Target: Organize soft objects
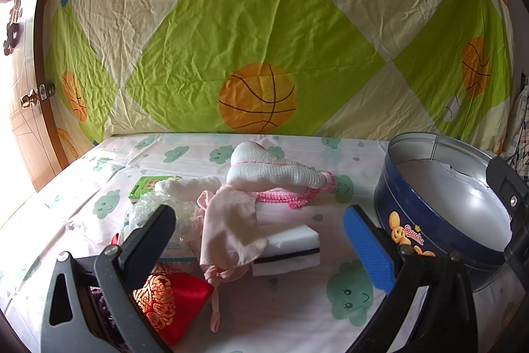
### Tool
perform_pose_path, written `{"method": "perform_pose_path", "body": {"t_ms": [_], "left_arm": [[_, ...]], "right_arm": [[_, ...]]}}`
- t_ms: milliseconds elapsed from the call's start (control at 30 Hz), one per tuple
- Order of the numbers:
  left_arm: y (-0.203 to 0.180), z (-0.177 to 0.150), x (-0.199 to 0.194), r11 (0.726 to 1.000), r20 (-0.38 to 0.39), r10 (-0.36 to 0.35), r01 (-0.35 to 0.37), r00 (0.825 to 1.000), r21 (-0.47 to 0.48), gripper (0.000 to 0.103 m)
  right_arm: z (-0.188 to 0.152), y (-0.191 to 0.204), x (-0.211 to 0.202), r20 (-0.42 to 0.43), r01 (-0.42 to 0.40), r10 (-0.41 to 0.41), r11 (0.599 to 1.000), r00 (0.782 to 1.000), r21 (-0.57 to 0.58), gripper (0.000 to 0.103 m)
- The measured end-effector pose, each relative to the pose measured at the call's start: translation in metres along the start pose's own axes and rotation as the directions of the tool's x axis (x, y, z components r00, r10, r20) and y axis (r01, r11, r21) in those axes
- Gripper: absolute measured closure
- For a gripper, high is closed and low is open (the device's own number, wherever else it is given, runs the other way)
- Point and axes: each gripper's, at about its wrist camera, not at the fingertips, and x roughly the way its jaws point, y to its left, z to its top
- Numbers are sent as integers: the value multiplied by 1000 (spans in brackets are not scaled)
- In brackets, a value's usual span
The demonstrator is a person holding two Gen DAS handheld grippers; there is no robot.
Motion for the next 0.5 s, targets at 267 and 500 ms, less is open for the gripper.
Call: {"method": "perform_pose_path", "body": {"t_ms": [267,500], "left_arm": [[3,-2,3,1000,-16,-13,13,1000,-23,0],[9,-2,2,999,-25,-19,17,1000,-50,0]], "right_arm": [[-1,-1,1,2,-8,8,1000,1000,-8,0],[-2,2,1,5,-25,25,1000,1000,-16,0]]}}
